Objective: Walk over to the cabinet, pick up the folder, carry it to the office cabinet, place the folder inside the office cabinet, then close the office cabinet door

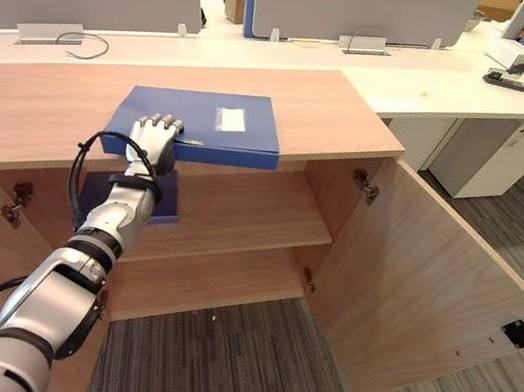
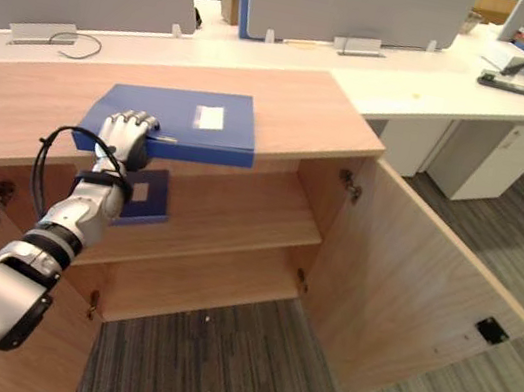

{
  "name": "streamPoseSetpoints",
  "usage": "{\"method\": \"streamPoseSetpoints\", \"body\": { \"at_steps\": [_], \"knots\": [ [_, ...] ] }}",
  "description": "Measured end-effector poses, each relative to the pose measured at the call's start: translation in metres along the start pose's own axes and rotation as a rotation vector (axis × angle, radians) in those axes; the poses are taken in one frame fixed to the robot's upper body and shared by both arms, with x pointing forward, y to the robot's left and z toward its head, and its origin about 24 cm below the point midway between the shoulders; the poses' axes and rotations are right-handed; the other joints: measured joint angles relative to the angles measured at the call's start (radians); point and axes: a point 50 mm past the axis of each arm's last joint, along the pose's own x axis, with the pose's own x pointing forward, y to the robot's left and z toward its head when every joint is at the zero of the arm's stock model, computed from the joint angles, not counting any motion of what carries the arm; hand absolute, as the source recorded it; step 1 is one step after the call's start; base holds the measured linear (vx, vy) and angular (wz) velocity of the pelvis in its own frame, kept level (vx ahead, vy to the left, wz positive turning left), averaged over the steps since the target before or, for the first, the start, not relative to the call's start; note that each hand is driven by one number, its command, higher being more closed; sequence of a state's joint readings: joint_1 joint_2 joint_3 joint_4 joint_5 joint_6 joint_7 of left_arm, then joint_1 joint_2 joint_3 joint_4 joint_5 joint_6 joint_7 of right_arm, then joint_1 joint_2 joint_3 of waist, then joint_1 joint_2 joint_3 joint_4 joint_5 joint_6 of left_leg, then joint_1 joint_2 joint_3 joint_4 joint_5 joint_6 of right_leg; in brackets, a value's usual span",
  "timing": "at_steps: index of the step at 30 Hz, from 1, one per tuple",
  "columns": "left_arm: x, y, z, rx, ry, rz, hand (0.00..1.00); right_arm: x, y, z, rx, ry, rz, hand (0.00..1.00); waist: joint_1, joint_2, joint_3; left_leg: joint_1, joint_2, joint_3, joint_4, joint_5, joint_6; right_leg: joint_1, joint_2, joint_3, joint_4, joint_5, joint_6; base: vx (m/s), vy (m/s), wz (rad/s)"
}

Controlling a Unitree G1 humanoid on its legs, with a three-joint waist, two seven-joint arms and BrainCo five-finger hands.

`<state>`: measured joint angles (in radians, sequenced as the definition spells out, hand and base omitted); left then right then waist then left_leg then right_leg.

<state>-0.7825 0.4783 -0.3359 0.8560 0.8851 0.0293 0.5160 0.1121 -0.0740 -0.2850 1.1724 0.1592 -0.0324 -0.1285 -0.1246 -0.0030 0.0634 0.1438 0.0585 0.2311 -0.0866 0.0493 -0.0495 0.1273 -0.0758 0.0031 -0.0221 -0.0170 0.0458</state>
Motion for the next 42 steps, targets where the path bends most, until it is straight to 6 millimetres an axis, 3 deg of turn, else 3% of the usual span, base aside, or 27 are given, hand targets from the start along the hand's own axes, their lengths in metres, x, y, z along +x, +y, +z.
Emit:
{"method": "streamPoseSetpoints", "body": {
  "at_steps": [4,6,8,9,10,12,13,15,18,21,28,32,37,42],
  "knots": [
    [-0.004,0.008,0.018,-0.132,0.027,0.070,1.00,0.000,0.000,0.000,-0.006,-0.002,-0.004,0.00,0.001,-0.001,0.002,-0.005,-0.001,-0.004,0.000,0.000,0.000,-0.003,-0.002,-0.003,0.000,0.000,0.000,0.00,0.000,0.01],
    [-0.023,0.028,0.044,-0.398,0.009,0.204,1.00,0.000,0.001,0.001,-0.017,-0.004,-0.013,0.00,0.006,-0.001,0.006,-0.017,-0.004,-0.010,0.000,0.000,0.000,-0.009,-0.004,-0.007,-0.004,-0.001,0.000,0.01,0.005,0.08],
    [-0.058,0.045,0.081,-0.774,-0.028,0.286,1.00,0.000,0.001,0.001,-0.019,-0.004,-0.027,0.00,0.013,-0.003,0.011,-0.023,-0.006,-0.021,0.000,0.000,0.000,-0.010,-0.006,-0.010,-0.005,-0.002,0.002,0.04,0.003,0.07],
    [-0.071,0.048,0.089,-0.907,-0.028,0.296,1.00,0.000,0.001,0.002,-0.016,-0.008,-0.028,0.00,0.017,-0.002,0.011,-0.020,-0.005,-0.022,0.000,0.000,0.001,-0.005,-0.006,-0.005,-0.004,-0.003,0.002,0.05,-0.003,-0.08],
    [-0.079,0.051,0.093,-0.992,-0.026,0.302,1.00,0.000,0.002,0.003,-0.013,-0.013,-0.029,0.00,0.020,-0.002,0.010,-0.019,-0.004,-0.022,0.000,0.000,0.001,-0.006,-0.006,0.000,-0.004,-0.003,0.002,0.04,-0.008,-0.16],
    [-0.100,0.054,0.095,-1.338,0.011,0.268,1.00,-0.001,0.007,0.008,0.019,-0.036,-0.019,0.00,0.023,0.000,0.010,-0.015,0.002,-0.023,0.001,-0.001,0.001,-0.006,0.000,0.006,0.003,-0.004,0.001,-0.01,-0.022,-0.10],
    [-0.105,0.052,0.094,-1.409,0.026,0.252,1.00,-0.001,0.008,0.009,0.024,-0.040,-0.013,0.00,0.026,0.000,0.010,-0.011,0.005,-0.021,0.001,-0.002,0.001,-0.006,0.002,0.009,0.006,-0.004,0.001,-0.05,-0.021,-0.12],
    [-0.126,0.038,0.085,-1.639,0.143,0.186,1.00,-0.004,0.013,0.013,0.047,-0.083,0.015,0.00,0.049,0.000,0.008,0.004,0.016,-0.009,0.003,-0.009,-0.002,-0.006,0.008,0.025,0.027,-0.015,0.000,-0.07,-0.006,-0.17],
    [-0.152,0.019,0.069,-1.838,0.348,0.160,1.00,-0.009,0.016,0.019,0.065,-0.151,0.051,0.00,0.069,0.003,0.001,0.013,0.019,-0.012,0.002,-0.017,-0.010,-0.007,0.010,0.025,0.054,-0.031,0.003,-0.09,-0.017,0.00],
    [-0.163,0.013,0.056,-1.868,0.438,0.187,1.00,-0.014,0.021,0.026,0.054,-0.208,0.085,0.00,0.084,0.003,-0.005,0.012,0.023,-0.013,0.001,-0.019,-0.009,-0.013,0.010,0.024,0.060,-0.038,0.009,-0.07,-0.012,0.02],
    [-0.167,0.044,0.046,-1.921,0.349,0.316,1.00,-0.050,0.053,0.093,0.207,-0.525,0.252,0.00,0.090,0.002,-0.039,-0.009,0.013,-0.019,0.002,-0.006,-0.005,-0.032,0.008,0.018,0.062,-0.036,0.010,0.01,0.002,0.02],
    [-0.169,0.046,0.044,-1.923,0.334,0.327,1.00,-0.106,0.057,0.155,0.352,-0.870,0.372,0.00,0.090,0.002,-0.040,-0.003,0.015,-0.023,0.005,-0.007,-0.003,-0.023,0.009,0.015,0.063,-0.037,0.011,-0.04,-0.001,0.01],
    [-0.171,0.045,0.039,-1.919,0.328,0.320,1.00,-0.153,0.050,0.200,0.389,-1.162,0.387,0.00,0.092,0.002,-0.040,-0.004,0.014,-0.025,0.007,-0.008,-0.002,-0.031,0.010,0.015,0.064,-0.037,0.012,-0.08,-0.002,0.00],
    [-0.165,0.047,0.044,-1.923,0.246,0.267,1.00,-0.208,0.065,0.259,0.368,-1.451,0.548,0.00,0.094,0.002,-0.040,-0.006,0.012,-0.025,0.010,-0.008,-0.002,-0.033,0.010,0.017,0.064,-0.035,0.013,-0.01,0.004,-0.01]
  ]
}}
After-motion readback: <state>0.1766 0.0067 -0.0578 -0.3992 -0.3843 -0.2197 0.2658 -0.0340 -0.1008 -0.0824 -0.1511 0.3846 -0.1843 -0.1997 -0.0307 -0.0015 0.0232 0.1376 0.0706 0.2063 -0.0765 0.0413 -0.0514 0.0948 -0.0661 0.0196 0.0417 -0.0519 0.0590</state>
